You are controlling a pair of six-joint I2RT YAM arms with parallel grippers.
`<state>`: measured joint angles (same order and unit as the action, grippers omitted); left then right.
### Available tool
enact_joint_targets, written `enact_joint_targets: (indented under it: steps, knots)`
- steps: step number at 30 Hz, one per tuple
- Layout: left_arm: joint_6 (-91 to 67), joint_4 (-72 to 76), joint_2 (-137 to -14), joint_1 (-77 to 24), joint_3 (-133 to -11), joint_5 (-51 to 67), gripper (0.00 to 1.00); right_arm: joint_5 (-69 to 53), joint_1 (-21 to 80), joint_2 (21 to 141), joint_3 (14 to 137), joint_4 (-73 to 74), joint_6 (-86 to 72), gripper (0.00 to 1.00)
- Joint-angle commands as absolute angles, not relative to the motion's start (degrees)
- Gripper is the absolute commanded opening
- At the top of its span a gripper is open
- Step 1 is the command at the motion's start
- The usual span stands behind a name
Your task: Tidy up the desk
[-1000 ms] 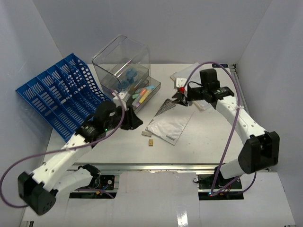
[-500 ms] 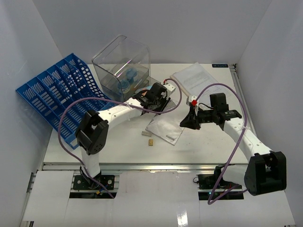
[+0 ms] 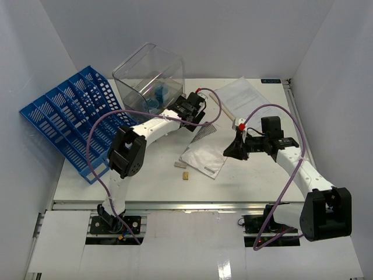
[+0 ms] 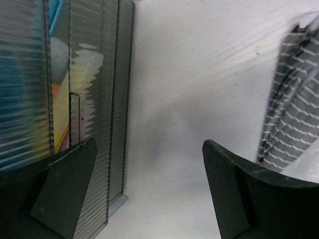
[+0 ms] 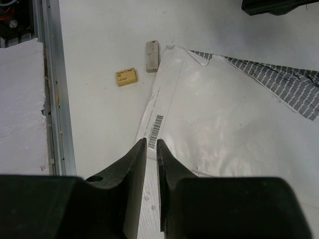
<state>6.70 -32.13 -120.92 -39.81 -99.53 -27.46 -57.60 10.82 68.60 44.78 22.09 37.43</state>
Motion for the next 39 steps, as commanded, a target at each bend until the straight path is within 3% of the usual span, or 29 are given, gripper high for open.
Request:
enact_joint_targets:
  steps: [1,14,17,19,20,22,25,29,34,39]
  knots:
    - [7.21,-33.75,-121.27,-38.42,-103.58,-31.87,0.98,-59.65,9.60,67.36,44.34,20.53,36.83,0.21]
    - [6.88,-32.53,-120.87,-35.60,-104.41,-31.14,0.98,-60.82,7.91,67.41,44.12,20.57,36.48,0.21]
    - [5.54,-31.40,-119.16,-36.20,-102.27,-27.60,0.84,-60.65,7.52,67.33,44.03,20.52,36.47,0.21]
    - [5.10,-29.12,-117.53,-37.08,-98.74,-26.29,0.63,-60.64,7.38,67.15,43.95,20.57,36.47,0.21]
    - [5.27,-27.99,-116.41,-37.60,-97.35,-27.55,0.46,-60.73,7.38,67.15,43.95,20.57,36.47,0.21]
    - [6.75,-23.00,-115.41,-39.27,-92.34,-31.07,0.32,-60.82,7.21,67.24,43.95,20.48,36.47,0.21]
    - [10.12,-16.23,-114.87,-40.61,-88.60,-37.80,0.32,-60.93,7.21,67.41,44.03,20.50,36.28,0.21]
    - [16.51,-4.82,-118.39,-40.87,-86.26,-52.22,0.39,-61.26,7.21,67.43,43.95,20.57,36.21,0.21]
    - [26.41,10.61,-122.77,-40.87,-85.81,-59.01,0.58,-61.10,7.21,67.68,43.95,20.64,36.21,0.21]
    - [31.57,12.78,-128.26,-40.12,-90.06,-61.29,0.61,-61.17,7.12,67.94,44.11,20.58,36.14,0.21]
